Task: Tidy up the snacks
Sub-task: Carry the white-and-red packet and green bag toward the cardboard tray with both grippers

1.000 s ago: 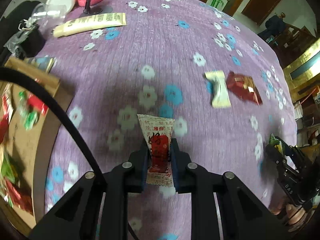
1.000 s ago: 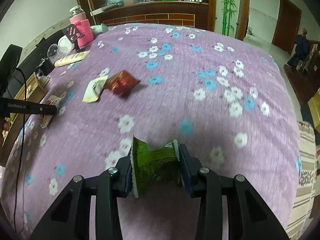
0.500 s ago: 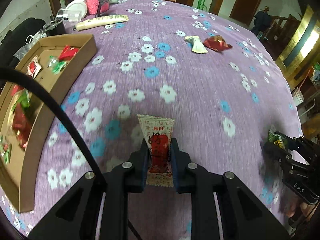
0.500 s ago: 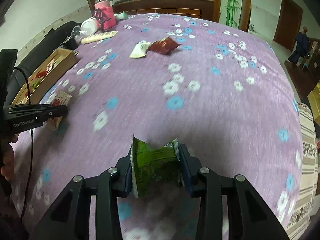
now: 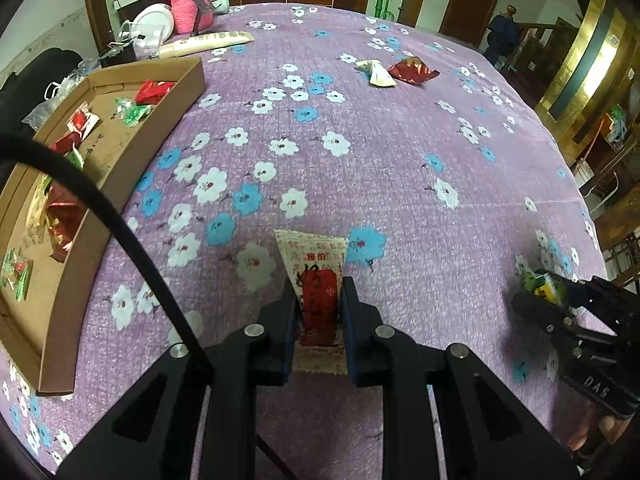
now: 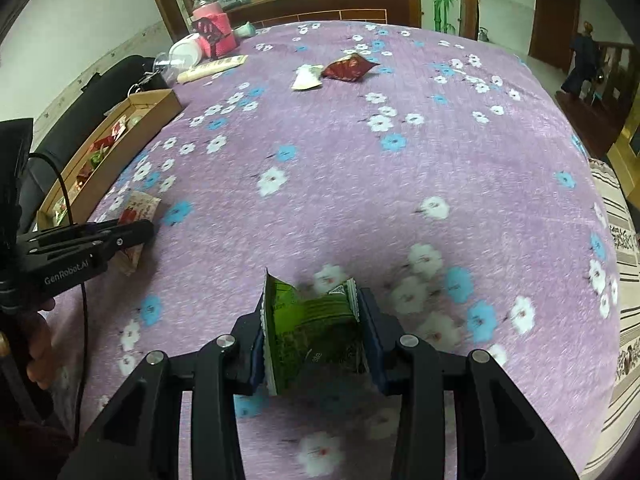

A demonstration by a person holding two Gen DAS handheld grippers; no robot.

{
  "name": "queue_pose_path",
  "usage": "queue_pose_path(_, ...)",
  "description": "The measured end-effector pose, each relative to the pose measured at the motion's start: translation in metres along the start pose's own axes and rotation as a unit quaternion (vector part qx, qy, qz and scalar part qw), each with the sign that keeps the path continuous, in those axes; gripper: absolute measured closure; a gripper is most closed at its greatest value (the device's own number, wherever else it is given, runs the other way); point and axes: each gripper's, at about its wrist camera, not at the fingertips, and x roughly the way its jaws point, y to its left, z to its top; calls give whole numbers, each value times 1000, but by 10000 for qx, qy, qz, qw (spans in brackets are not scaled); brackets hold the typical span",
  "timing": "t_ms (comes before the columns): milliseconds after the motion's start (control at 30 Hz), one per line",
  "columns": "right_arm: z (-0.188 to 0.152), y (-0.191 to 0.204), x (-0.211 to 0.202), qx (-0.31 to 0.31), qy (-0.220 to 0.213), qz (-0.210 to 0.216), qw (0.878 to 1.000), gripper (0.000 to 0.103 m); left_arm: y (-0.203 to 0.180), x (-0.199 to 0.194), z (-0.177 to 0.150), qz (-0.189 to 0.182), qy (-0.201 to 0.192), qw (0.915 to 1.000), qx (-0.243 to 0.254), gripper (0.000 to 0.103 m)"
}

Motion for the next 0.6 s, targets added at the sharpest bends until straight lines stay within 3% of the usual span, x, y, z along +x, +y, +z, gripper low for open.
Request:
queue_pose_path(300,3,55,7,-319,-2,204,9993,63,17,-10,-10,-113,5,9999,-40,81)
queue_pose_path(600,27,115,4,-844,-184,523,9949,63,61,-50,-6,-105,-386,9984,-397,81)
